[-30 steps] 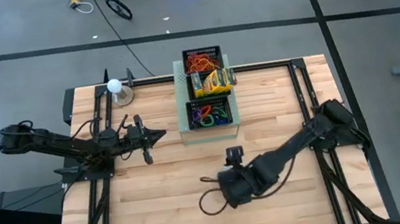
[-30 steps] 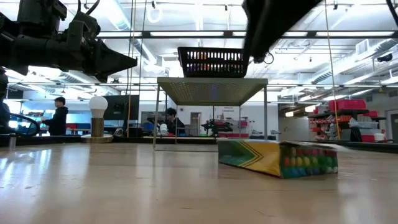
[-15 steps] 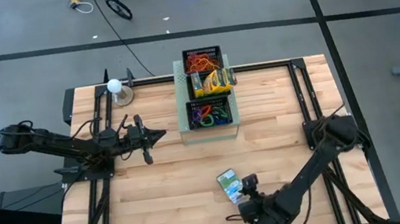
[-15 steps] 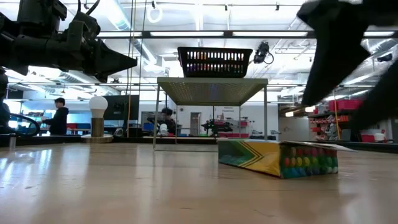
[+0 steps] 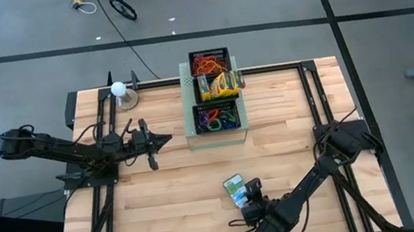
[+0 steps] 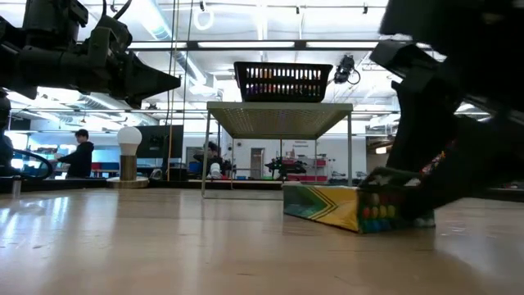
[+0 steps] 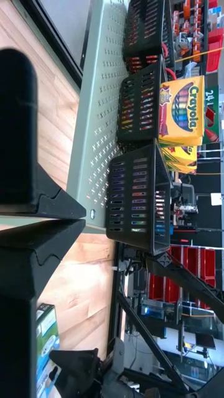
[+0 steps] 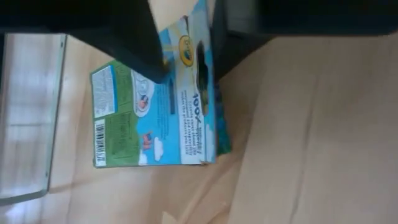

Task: Pick & Place Office Desk Supplies
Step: Put the yellow crayon box into the middle black bin on the shelf

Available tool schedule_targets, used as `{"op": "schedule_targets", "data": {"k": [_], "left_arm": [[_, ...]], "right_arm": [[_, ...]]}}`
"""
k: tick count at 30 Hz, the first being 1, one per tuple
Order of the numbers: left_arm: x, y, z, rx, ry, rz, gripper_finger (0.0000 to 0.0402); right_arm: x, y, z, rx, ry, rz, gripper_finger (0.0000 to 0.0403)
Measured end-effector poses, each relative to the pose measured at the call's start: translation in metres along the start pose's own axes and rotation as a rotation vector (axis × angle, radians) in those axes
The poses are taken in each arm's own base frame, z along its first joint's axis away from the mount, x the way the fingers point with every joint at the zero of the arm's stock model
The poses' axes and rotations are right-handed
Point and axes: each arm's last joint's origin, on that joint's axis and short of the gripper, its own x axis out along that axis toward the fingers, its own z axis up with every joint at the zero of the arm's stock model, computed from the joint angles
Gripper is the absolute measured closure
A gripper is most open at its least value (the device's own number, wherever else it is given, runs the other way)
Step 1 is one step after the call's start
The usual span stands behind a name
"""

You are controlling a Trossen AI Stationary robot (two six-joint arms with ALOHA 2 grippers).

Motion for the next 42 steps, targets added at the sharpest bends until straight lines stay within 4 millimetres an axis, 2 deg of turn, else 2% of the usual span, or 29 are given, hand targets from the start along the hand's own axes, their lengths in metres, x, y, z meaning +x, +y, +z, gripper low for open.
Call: {"op": "schedule_targets", "data": {"k": [4, 6, 10, 15, 21, 25, 28, 30, 33, 35, 38, 42], "left_arm": [[0.0, 0.0, 0.0, 0.0, 0.0, 0.0, 0.0381], [0.0, 0.0, 0.0, 0.0, 0.0, 0.0, 0.0381], [0.0, 0.0, 0.0, 0.0, 0.0, 0.0, 0.0381], [0.0, 0.0, 0.0, 0.0, 0.0, 0.0, 0.0381], [0.0, 0.0, 0.0, 0.0, 0.0, 0.0, 0.0381], [0.0, 0.0, 0.0, 0.0, 0.0, 0.0, 0.0381], [0.0, 0.0, 0.0, 0.0, 0.0, 0.0, 0.0381], [0.0, 0.0, 0.0, 0.0, 0.0, 0.0, 0.0381], [0.0, 0.0, 0.0, 0.0, 0.0, 0.0, 0.0381], [0.0, 0.0, 0.0, 0.0, 0.001, 0.0, 0.0381], [0.0, 0.0, 0.0, 0.0, 0.0, 0.0, 0.0381], [0.0, 0.0, 0.0, 0.0, 0.0, 0.0, 0.0381]], "right_arm": [[-0.005, -0.005, 0.007, 0.016, -0.008, 0.008, 0.0362], [-0.01, -0.009, 0.013, 0.021, -0.008, 0.01, 0.039], [-0.02, -0.021, 0.029, 0.059, -0.023, 0.024, 0.0388], [-0.031, -0.045, 0.052, 0.138, -0.045, 0.029, 0.0398], [-0.042, -0.081, 0.076, 0.23, -0.061, 0.07, 0.0399], [-0.059, -0.113, 0.096, 0.325, -0.106, 0.125, 0.0401], [-0.078, -0.145, 0.11, 0.415, -0.151, 0.171, 0.0401], [-0.094, -0.171, 0.113, 0.458, -0.175, 0.194, 0.0401], [-0.122, -0.226, 0.106, 0.577, -0.229, 0.241, 0.0401], [-0.141, -0.266, 0.09, 0.695, -0.254, 0.228, 0.0402], [-0.164, -0.323, 0.057, 0.906, -0.28, 0.199, 0.0402], [-0.18, -0.383, 0.013, 1.143, -0.319, 0.143, 0.0402]]}}
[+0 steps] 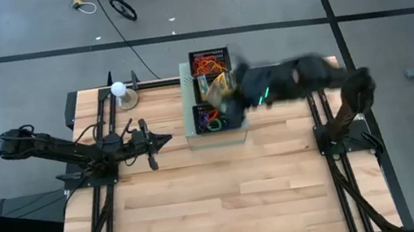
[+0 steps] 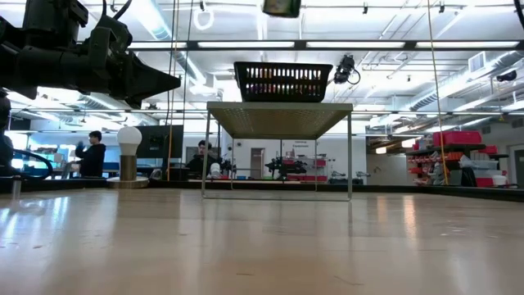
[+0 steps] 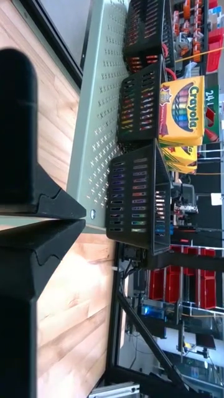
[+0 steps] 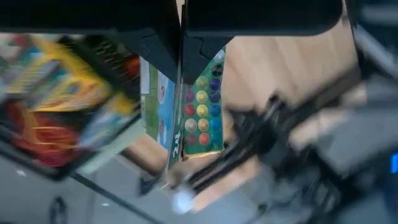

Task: Pick & Place Office Desk Supplies
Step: Put the yellow crayon box into the middle black bin on the shelf

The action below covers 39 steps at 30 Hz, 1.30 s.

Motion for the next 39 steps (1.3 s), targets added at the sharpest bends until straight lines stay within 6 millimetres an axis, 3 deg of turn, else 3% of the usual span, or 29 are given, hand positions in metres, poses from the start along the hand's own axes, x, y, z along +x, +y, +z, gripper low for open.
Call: {"op": "schedule_targets", "data": {"k": [6, 13, 19, 25, 39], "left_arm": [[0.0, 0.0, 0.0, 0.0, 0.0, -0.001, 0.0381], [0.0, 0.0, 0.0, 0.0, 0.0, -0.001, 0.0381], [0.0, 0.0, 0.0, 0.0, 0.0, -0.001, 0.0381], [0.0, 0.0, 0.0, 0.0, 0.0, 0.0, 0.0381], [0.0, 0.0, 0.0, 0.0, 0.0, 0.0, 0.0381]], "right_arm": [[-0.002, -0.06, 0.033, 0.239, -0.04, -0.057, 0.0398], [0.02, -0.09, 0.04, 0.307, 0.01, -0.107, 0.0401], [0.047, -0.103, 0.046, 0.362, -0.006, -0.054, 0.0402], [0.057, -0.112, 0.042, 0.406, 0.023, -0.097, 0.0402], [0.081, -0.11, 0.029, 0.536, 0.034, -0.121, 0.0397]]}}
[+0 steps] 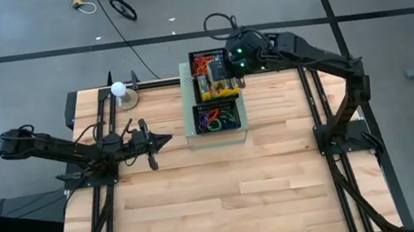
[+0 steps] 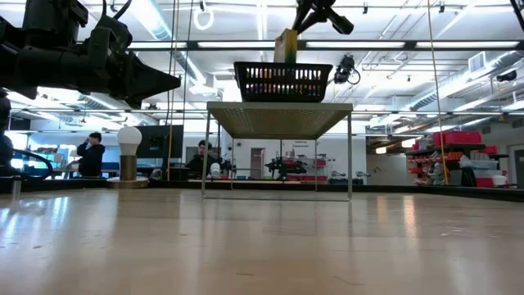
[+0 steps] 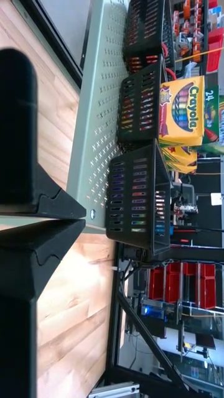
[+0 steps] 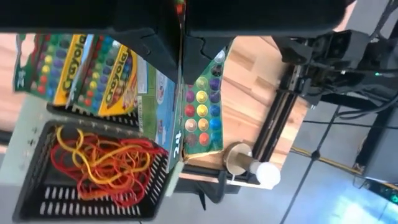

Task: Pick & Place Office Desk Supplies
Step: Put the yellow crayon box into the middle black bin on the shelf

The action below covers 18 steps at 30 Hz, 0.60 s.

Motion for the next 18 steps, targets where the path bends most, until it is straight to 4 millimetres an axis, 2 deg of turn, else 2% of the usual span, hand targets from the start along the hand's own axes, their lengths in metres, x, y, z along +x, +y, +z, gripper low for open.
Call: {"op": "schedule_targets", "data": {"k": [12, 18], "left_arm": [[0.0, 0.0, 0.0, 0.0, 0.0, 0.0, 0.0381], [0.0, 0.0, 0.0, 0.0, 0.0, 0.0, 0.0381]], "right_arm": [[0.019, -0.003, -0.009, 0.07, 0.009, -0.008, 0.0394], [0.02, -0.004, -0.009, 0.069, 0.017, -0.015, 0.0385]]}}
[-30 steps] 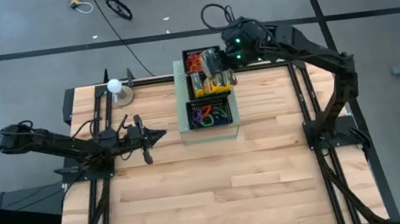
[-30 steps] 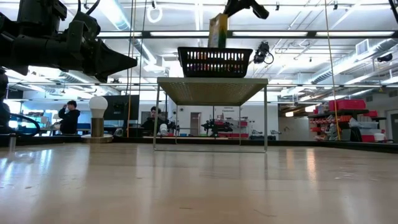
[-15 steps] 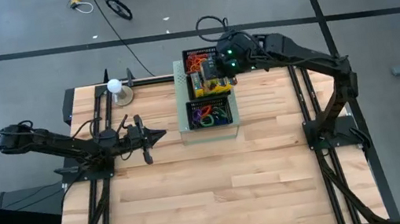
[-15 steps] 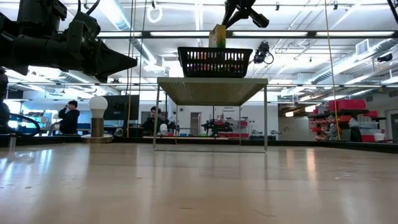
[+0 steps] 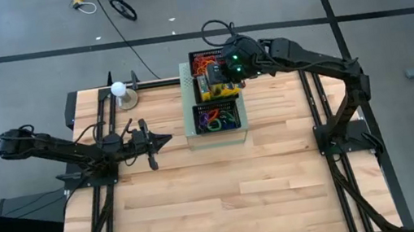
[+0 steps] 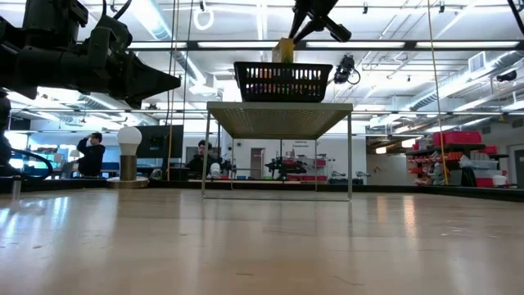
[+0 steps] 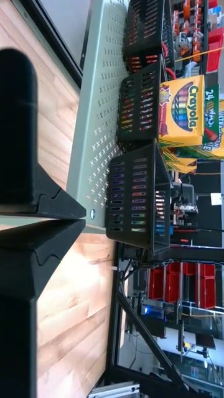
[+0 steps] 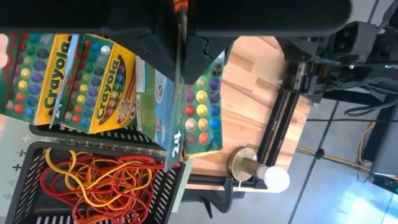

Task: Pick & Place Office Desk Supplies
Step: Put the yellow crayon box into the middle black bin on the shelf, then return to Home Position

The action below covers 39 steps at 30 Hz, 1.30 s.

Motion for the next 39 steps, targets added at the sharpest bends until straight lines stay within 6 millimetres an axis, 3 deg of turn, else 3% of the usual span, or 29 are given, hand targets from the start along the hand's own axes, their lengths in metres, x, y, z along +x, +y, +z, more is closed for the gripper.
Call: {"op": "schedule_targets", "data": {"k": [7, 15, 18, 21, 26, 29, 32, 39], "left_arm": [[0.0, 0.0, 0.0, 0.0, 0.0, 0.0, 0.0381], [0.0, 0.0, 0.0, 0.0, 0.0, 0.0, 0.0381], [0.0, 0.0, 0.0, 0.0, 0.0, 0.0, 0.0381], [0.0, 0.0, 0.0, 0.0, 0.0, 0.0, 0.0381], [0.0, 0.0, 0.0, 0.0, 0.0, 0.0, 0.0381], [0.0, 0.0, 0.0, 0.0, 0.0, 0.0, 0.0381], [0.0, 0.0, 0.0, 0.0, 0.0, 0.0, 0.0381], [0.0, 0.0, 0.0, 0.0, 0.002, 0.0, 0.0381]], "right_arm": [[0.0, -0.004, -0.002, -0.015, 0.01, -0.043, 0.0343], [-0.001, -0.009, -0.004, -0.11, 0.003, -0.116, 0.0338], [-0.003, -0.007, -0.005, -0.192, -0.011, -0.124, 0.0339], [-0.011, 0.003, -0.009, -0.383, -0.041, -0.099, 0.0354], [-0.019, 0.027, -0.054, -0.798, -0.038, -0.082, 0.0397], [-0.012, 0.029, -0.082, -0.918, -0.014, -0.048, 0.0395], [-0.012, 0.023, -0.1, -0.962, -0.067, 0.033, 0.0399], [-0.04, -0.019, -0.14, -0.966, -0.257, 0.296, 0.0401]]}}
